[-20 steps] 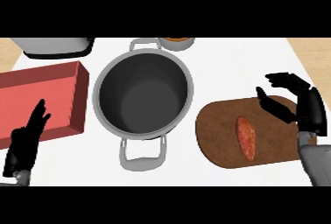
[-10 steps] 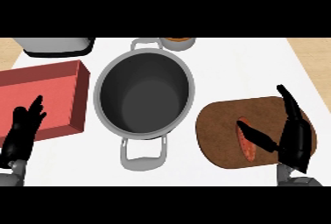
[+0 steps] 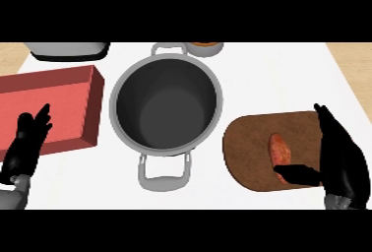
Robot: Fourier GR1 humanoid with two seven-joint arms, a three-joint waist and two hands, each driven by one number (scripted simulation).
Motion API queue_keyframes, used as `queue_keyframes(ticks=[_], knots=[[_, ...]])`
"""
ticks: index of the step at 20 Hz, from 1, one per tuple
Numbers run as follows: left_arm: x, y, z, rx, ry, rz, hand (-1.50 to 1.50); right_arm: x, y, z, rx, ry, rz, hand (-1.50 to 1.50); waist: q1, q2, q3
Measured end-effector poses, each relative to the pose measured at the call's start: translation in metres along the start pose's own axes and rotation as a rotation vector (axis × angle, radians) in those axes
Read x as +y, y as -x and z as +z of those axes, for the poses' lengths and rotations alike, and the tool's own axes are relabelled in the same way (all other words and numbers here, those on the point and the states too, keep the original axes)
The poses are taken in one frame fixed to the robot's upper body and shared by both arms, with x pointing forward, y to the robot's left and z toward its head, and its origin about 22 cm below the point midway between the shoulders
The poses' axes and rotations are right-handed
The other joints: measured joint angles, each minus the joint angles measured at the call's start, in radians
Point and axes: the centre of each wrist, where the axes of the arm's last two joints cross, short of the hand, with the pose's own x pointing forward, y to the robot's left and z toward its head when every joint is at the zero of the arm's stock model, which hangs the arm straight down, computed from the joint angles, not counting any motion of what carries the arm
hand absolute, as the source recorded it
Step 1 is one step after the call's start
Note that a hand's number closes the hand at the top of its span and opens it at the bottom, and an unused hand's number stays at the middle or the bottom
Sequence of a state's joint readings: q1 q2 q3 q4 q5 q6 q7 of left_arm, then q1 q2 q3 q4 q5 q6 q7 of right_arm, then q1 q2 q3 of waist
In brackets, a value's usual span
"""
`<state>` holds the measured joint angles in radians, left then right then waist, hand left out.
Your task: Pick the sweet potato from the cutting board and place it in the pot
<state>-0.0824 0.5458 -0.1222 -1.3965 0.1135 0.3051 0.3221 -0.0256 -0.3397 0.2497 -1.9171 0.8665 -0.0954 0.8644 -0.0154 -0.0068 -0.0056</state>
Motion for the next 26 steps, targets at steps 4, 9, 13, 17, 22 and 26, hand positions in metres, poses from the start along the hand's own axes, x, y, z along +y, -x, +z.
queue_keyframes(ticks=[4,9,13,17,22,26], knots=[[-0.001,0.0,0.0,-0.001,0.007,-0.003,0.0,-0.01,-0.019,0.01,0.071,-0.162,0.088,-1.5,0.011,0.002,0.001],[-0.004,-0.007,-0.001,-0.002,0.018,-0.001,0.0,-0.015,-0.038,0.015,0.071,-0.284,0.084,-1.5,0.017,0.005,0.003],[-0.003,-0.007,0.0,0.0,0.017,-0.003,0.0,-0.018,-0.038,0.013,0.1,-0.315,0.087,-1.5,0.017,0.005,0.003],[-0.002,-0.013,-0.002,0.004,0.016,-0.003,0.0,-0.015,-0.037,0.009,0.127,-0.334,0.097,-1.5,0.017,0.006,0.004],[-0.002,-0.013,0.0,0.005,0.021,0.001,0.0,-0.004,-0.029,-0.003,0.168,-0.363,0.129,-1.5,0.019,0.006,0.005],[-0.002,-0.01,-0.001,0.005,0.013,0.004,0.0,0.008,-0.025,-0.003,0.191,-0.382,0.154,-1.5,0.017,0.007,0.005]])
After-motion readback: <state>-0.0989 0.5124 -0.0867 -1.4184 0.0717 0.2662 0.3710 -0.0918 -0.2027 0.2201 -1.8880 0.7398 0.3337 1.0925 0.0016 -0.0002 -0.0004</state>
